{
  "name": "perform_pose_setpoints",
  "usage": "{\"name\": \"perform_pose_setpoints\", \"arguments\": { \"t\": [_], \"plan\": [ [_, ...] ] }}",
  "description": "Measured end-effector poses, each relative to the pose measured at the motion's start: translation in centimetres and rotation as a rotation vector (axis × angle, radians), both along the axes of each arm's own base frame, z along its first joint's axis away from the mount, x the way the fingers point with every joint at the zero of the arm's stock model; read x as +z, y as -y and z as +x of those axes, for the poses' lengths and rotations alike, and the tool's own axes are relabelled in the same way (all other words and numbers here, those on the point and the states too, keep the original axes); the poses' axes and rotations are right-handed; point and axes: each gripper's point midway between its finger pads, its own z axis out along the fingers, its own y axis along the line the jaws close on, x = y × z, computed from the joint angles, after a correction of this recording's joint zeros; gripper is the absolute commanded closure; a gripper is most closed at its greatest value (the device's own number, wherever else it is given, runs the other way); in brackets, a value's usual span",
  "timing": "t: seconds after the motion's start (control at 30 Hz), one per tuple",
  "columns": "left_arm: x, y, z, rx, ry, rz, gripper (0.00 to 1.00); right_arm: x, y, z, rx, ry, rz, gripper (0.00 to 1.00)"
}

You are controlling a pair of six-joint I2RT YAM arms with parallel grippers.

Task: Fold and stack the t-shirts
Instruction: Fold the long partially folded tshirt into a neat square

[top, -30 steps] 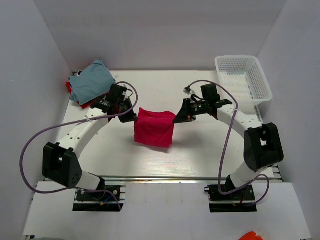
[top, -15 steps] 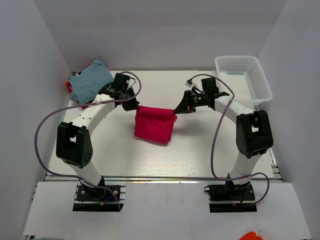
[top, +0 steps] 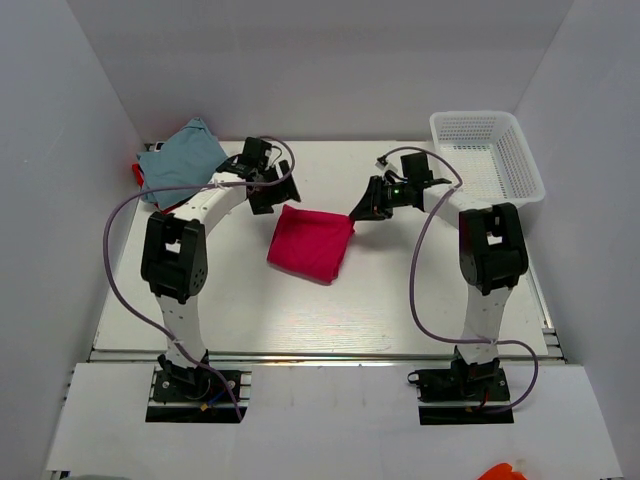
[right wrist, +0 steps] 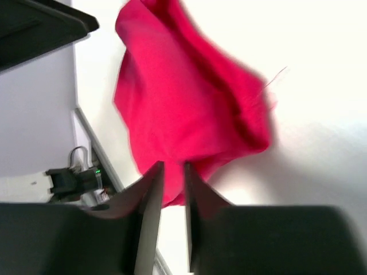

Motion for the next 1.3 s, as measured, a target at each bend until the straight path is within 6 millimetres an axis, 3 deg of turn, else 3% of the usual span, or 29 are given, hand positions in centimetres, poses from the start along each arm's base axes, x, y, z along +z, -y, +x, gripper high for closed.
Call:
{"name": "perform_pose_setpoints", "arguments": {
  "t": [0.07, 0.1, 0.13, 0.17, 0.3, 0.4, 0.53, 0.67, 0.83, 0.97, 1.17, 1.3],
  "plan": [
    [0.1, 0.3, 1.0, -0.003, 0.026, -0.003, 0.0, -0.5, 0.2, 1.1, -0.018, 0.016, -0.021, 0.6],
    [0.2, 0.5, 1.6, -0.012, 0.042, -0.003, 0.0, -0.7, 0.4, 1.8, -0.032, 0.03, -0.036, 0.29],
    [0.4, 0.6, 2.2, -0.02, 0.059, -0.002, 0.0, -0.7, 0.6, 2.5, -0.049, 0.043, -0.053, 0.15],
    [0.9, 0.8, 3.0, -0.03, 0.08, 0.002, 0.0, -0.8, 0.8, 3.5, -0.063, 0.077, -0.077, 0.1],
    [3.1, 1.3, 5.1, -0.08, 0.176, 0.02, 0.0, 0.5, 1.2, 6.2, -0.079, 0.18, -0.119, 0.1],
    [3.0, 2.0, 4.2, -0.148, 0.213, 0.005, 0.0, 0.9, 1.6, 5.8, -0.069, 0.214, -0.136, 0.1],
    [0.7, 3.3, 0.2, -0.273, 0.178, -0.041, 0.0, 0.9, 1.6, 1.2, -0.019, 0.174, -0.108, 0.1],
    [0.1, 5.4, -1.5, -0.383, 0.178, -0.103, 0.0, 2.4, -0.1, -2.7, 0.081, 0.181, -0.027, 0.1],
    [1.1, 7.8, -1.5, -0.472, 0.215, -0.164, 0.0, 3.7, -3.0, -5.2, 0.198, 0.212, 0.041, 0.1],
    [-0.3, 8.5, -0.4, -0.481, 0.194, -0.163, 0.0, 4.1, -4.6, -6.6, 0.267, 0.22, 0.083, 0.1],
    [-5.8, 6.9, 1.3, -0.42, 0.09, -0.095, 0.0, 1.6, -6.3, -7.3, 0.332, 0.159, 0.111, 0.1],
    [-5.9, 5.8, 2.6, -0.378, 0.094, -0.064, 0.0, -1.9, -6.6, -7.4, 0.34, 0.077, 0.098, 0.1]
  ]
}}
